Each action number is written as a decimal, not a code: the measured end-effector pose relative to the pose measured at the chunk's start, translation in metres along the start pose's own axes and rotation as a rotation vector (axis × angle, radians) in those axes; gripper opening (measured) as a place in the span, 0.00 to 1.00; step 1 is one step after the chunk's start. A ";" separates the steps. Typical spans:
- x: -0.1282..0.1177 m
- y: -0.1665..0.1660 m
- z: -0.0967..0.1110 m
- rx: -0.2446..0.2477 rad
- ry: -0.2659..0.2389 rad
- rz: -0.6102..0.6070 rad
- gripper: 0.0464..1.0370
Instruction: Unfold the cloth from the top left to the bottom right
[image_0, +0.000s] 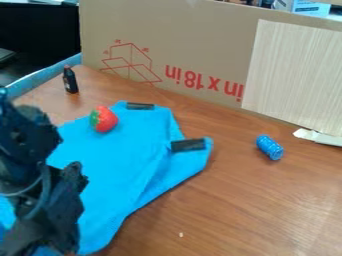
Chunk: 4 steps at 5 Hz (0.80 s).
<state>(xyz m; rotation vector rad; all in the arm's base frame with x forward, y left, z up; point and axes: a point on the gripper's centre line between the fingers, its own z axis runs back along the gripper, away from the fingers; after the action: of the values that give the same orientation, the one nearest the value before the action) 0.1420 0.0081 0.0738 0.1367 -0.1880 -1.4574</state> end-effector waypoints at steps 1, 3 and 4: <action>-0.002 -0.007 0.003 -0.016 0.021 0.000 0.18; -0.006 -0.013 0.005 -0.052 0.006 -0.034 0.77; -0.011 -0.013 0.007 -0.062 0.008 -0.040 0.96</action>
<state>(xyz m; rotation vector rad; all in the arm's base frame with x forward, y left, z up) 0.1263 0.0181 0.0779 0.0963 -0.1339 -1.5004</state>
